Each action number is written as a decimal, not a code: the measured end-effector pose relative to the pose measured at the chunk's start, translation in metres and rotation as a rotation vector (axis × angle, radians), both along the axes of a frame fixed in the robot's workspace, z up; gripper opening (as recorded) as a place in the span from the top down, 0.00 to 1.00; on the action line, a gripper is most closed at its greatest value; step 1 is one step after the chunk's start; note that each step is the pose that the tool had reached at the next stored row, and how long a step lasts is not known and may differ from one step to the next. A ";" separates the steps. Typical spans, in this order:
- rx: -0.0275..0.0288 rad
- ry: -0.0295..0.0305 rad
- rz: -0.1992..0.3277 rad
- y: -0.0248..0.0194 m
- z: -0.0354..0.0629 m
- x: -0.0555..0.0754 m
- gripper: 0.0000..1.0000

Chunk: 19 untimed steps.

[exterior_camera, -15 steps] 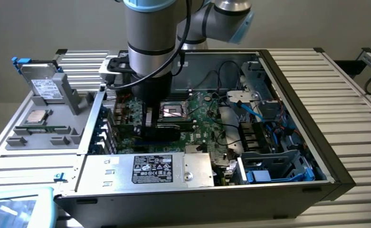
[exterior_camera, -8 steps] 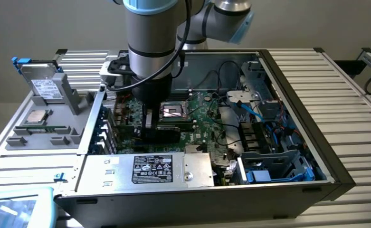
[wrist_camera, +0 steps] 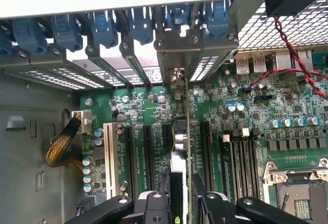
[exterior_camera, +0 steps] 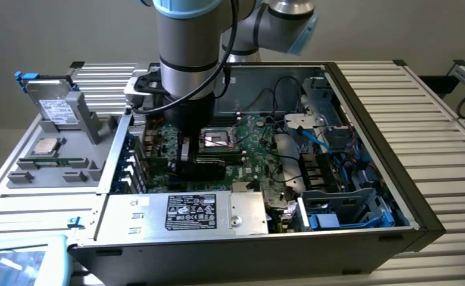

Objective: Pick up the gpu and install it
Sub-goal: 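Insert the gpu into the slot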

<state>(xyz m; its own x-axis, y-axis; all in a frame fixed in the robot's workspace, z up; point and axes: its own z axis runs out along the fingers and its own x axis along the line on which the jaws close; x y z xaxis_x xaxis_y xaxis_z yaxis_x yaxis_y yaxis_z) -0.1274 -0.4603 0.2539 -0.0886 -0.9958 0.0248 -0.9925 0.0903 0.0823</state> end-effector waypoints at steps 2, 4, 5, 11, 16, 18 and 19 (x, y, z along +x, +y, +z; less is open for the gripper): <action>-0.0003 0.0001 0.000 0.0000 0.0000 0.000 0.72; -0.0037 -0.0028 0.000 0.0000 -0.0001 0.000 0.72; -0.0062 -0.0063 0.000 0.0000 -0.0003 0.000 0.72; -0.0138 -0.0101 0.000 0.0000 0.0000 0.000 0.72; -0.0137 -0.0101 0.000 0.0004 0.0080 0.000 0.72; -0.0135 -0.0103 0.000 0.0005 0.0091 0.000 0.72; -0.0134 -0.0104 0.000 0.0005 0.0092 0.000 0.72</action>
